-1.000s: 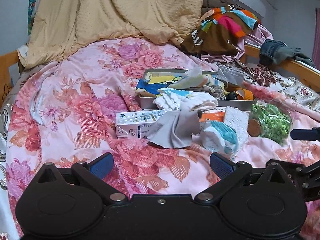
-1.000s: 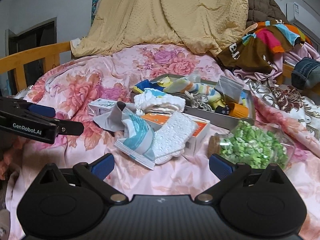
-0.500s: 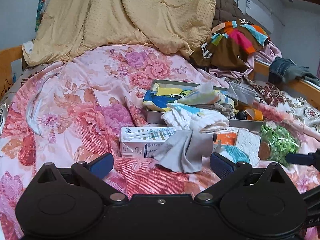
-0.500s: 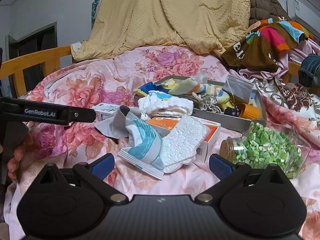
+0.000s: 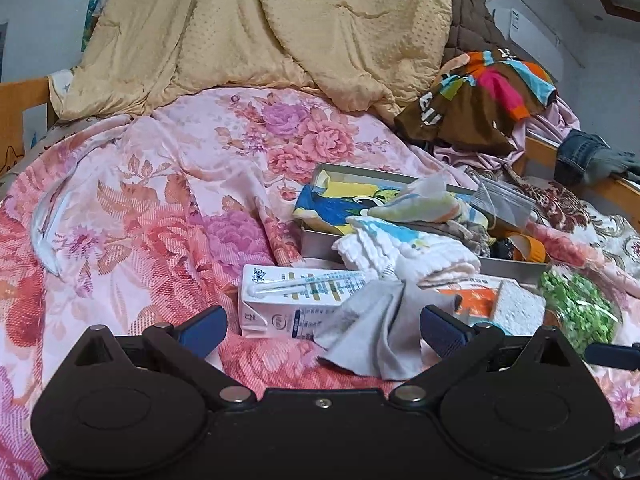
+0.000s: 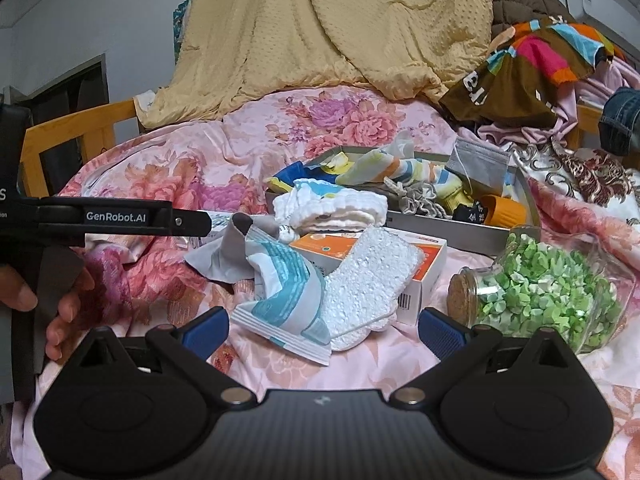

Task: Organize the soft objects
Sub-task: 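Reach the left gripper to the grey cloth while the right gripper reaches the blue-white packet, then close the left gripper on the grey cloth while the right gripper grasps the blue-white packet, then lift the grey cloth with the left gripper while the right gripper lifts the packet toward the tray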

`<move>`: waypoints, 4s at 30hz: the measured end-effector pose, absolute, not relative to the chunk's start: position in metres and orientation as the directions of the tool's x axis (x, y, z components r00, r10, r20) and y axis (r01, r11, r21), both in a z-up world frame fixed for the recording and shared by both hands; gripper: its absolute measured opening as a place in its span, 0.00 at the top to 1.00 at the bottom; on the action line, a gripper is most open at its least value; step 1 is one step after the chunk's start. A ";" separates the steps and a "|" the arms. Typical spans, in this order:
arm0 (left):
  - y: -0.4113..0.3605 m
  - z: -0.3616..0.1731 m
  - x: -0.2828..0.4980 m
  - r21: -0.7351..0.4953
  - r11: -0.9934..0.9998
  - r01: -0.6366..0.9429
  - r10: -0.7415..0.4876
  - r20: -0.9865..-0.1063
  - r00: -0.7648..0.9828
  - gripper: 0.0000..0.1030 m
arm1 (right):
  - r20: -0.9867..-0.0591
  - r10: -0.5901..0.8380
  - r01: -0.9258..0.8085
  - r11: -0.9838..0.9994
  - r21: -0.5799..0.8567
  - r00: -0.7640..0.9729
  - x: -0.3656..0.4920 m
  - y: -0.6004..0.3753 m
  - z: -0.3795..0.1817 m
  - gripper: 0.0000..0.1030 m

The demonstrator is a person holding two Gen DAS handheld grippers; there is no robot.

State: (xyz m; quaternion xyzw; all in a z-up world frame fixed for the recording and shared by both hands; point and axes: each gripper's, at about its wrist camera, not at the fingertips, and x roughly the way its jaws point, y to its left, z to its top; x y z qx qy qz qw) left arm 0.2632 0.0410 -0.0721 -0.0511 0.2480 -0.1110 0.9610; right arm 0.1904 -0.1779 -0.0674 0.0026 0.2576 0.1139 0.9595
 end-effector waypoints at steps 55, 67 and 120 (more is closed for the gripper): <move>0.035 -0.114 0.298 -0.392 0.867 0.309 -0.476 -0.466 0.746 0.60 | -0.455 0.328 -0.316 0.943 0.105 0.828 0.210 -0.157 -0.084 0.47; 0.031 -0.111 0.290 -0.354 0.887 0.297 -0.448 -0.504 0.739 0.83 | -0.486 0.299 -0.265 0.954 0.140 0.821 0.202 -0.161 -0.079 0.52; -0.008 0.030 0.215 -0.140 0.948 0.287 -0.319 -0.475 0.820 0.91 | -0.206 0.290 -0.233 0.937 0.261 0.935 0.161 -0.214 0.023 0.52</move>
